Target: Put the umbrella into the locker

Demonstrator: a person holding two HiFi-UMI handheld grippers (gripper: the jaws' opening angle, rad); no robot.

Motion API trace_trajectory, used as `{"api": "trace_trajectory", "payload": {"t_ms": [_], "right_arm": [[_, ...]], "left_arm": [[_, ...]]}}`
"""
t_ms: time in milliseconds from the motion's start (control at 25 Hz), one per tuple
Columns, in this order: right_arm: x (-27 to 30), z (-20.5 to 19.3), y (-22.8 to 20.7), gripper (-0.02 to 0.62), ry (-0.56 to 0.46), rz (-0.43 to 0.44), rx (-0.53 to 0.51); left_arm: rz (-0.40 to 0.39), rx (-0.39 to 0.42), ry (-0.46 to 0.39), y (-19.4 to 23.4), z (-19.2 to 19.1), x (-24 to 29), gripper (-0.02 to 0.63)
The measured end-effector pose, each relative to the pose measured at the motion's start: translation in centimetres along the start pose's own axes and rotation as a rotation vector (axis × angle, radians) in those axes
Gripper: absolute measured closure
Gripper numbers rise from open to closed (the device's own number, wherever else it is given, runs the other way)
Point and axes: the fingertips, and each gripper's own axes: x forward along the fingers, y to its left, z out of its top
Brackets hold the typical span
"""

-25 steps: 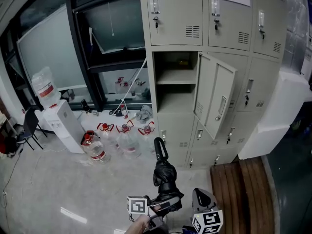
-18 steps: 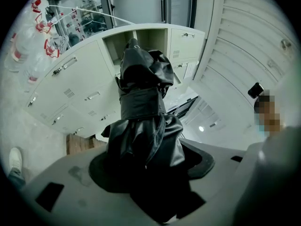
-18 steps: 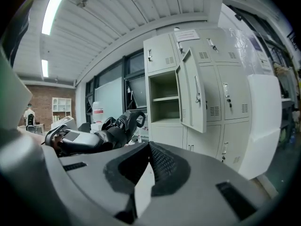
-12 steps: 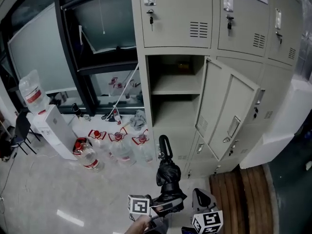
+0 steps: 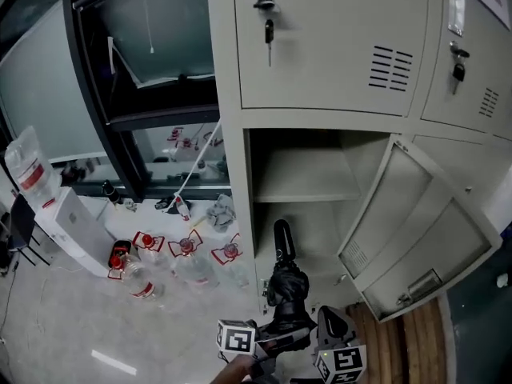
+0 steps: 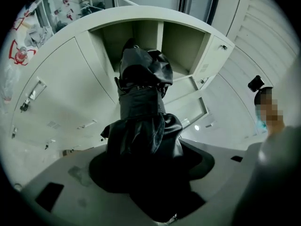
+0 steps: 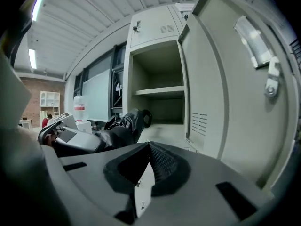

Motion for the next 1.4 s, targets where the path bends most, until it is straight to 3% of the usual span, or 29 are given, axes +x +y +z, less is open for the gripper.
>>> {"api": "trace_trajectory", "payload": {"t_ms": [240,720,880,1400], "right_arm": [[3.6,0.5,-1.1,0.594,0.026,-0.045,0.006],[3.2,1.6,-3.1,0.594,-0.009,-0.103,-0.003],[3.4,1.7,-3.7,0.594,-0.029,-0.104,0.005],[5.2,1.7,-4.0,0.594,-0.030,-0.055,0.011]], "left_arm": [[-0.004,0.000,0.008,2.2,4.1,0.1,0.328],[-0.043,-0.062,0.010,2.9,5.4,1.7,0.328],[-0.039,-0.040,0.018,3.2,5.5,2.1,0.328],[-0.019,-0.090,-0.001,4.1,6.3,2.9,0.328]]}}
